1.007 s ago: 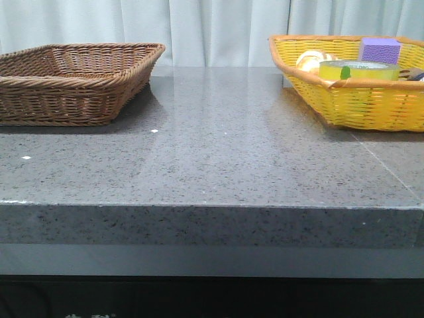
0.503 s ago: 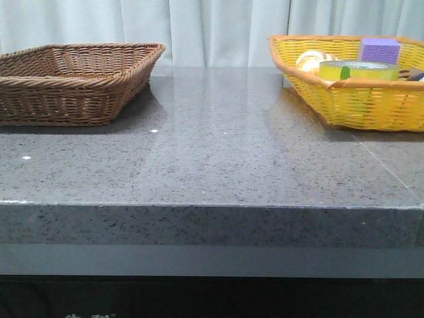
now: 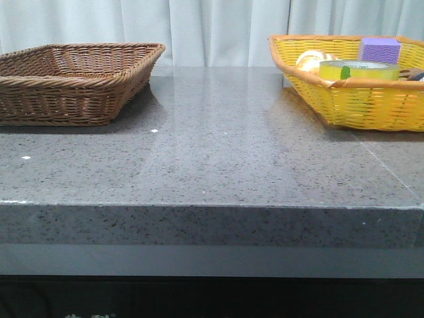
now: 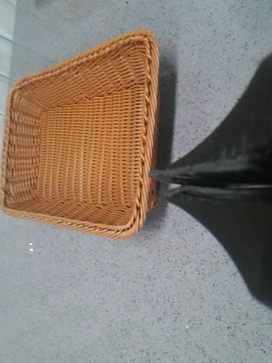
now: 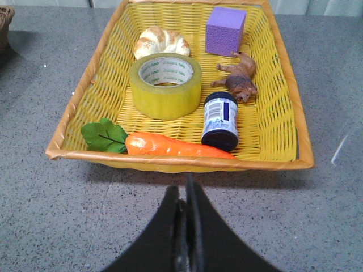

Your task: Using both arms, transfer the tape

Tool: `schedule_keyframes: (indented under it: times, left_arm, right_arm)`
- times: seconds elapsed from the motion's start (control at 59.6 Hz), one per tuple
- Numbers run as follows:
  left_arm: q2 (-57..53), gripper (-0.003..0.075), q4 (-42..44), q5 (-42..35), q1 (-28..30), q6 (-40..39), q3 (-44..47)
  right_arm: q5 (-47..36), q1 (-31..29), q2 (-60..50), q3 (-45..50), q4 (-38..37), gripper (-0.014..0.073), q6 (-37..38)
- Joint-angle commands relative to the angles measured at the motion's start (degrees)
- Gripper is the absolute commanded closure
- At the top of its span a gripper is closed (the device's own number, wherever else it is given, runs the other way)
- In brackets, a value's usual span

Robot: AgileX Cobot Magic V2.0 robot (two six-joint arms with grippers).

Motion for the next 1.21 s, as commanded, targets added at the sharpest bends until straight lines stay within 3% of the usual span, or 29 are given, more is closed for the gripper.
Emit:
schedule_keyframes:
  times: [0.0, 0.101, 0.185, 0.285, 0.436, 0.537, 0.722, 0.99, 1.191]
  left_arm:
    - [0.92, 0.0721, 0.56, -3.53, 0.37, -0.18, -1.78]
    - [1.02, 0.0551, 0.69, -3.53, 0.37, 1.18, -1.78]
    - [1.02, 0.033, 0.69, -3.64, 0.37, 1.32, -1.78]
    - [1.16, 0.0163, 0.69, -3.53, 0.37, 1.32, -1.78]
    - [1.16, 0.0155, -2.33, -4.53, 0.37, 1.46, -1.78]
    - [1.16, 0.0155, -7.22, -4.81, -1.78, 6.58, -2.01]
    - [1.16, 0.0155, -14.48, -4.81, -9.66, 12.99, -2.01]
    - [1.16, 0.0155, -14.59, -7.14, -21.99, 13.4, -2.01]
    - [1.16, 0.0155, -14.1, -8.17, -28.12, 15.95, -2.01]
  right_arm:
    - [-3.8, -0.32, 1.11, -1.45, -0.97, 0.0608, -0.07]
    - [-3.62, -0.32, 1.44, -1.45, -1.09, 0.0399, -0.11]
    - [-3.62, -0.32, 1.55, -1.45, -1.09, 0.0172, -0.11]
    - [-3.62, -0.32, 1.55, -1.45, -1.09, 0.0048, -0.11]
    - [-2.46, -0.32, 3.55, -2.8, -1.04, 0.0045, 0.0]
    - [1.31, -0.32, 8.2, -6.47, -0.98, 0.0045, 0.05]
    - [6.94, -0.32, 19.46, -15.43, -0.98, 0.0045, 0.55]
    - [14.79, -0.32, 37.69, -32.16, -1.03, 0.0045, 0.55]
    - [18.27, -0.32, 49.98, -44.72, -0.99, 0.0057, 0.55]
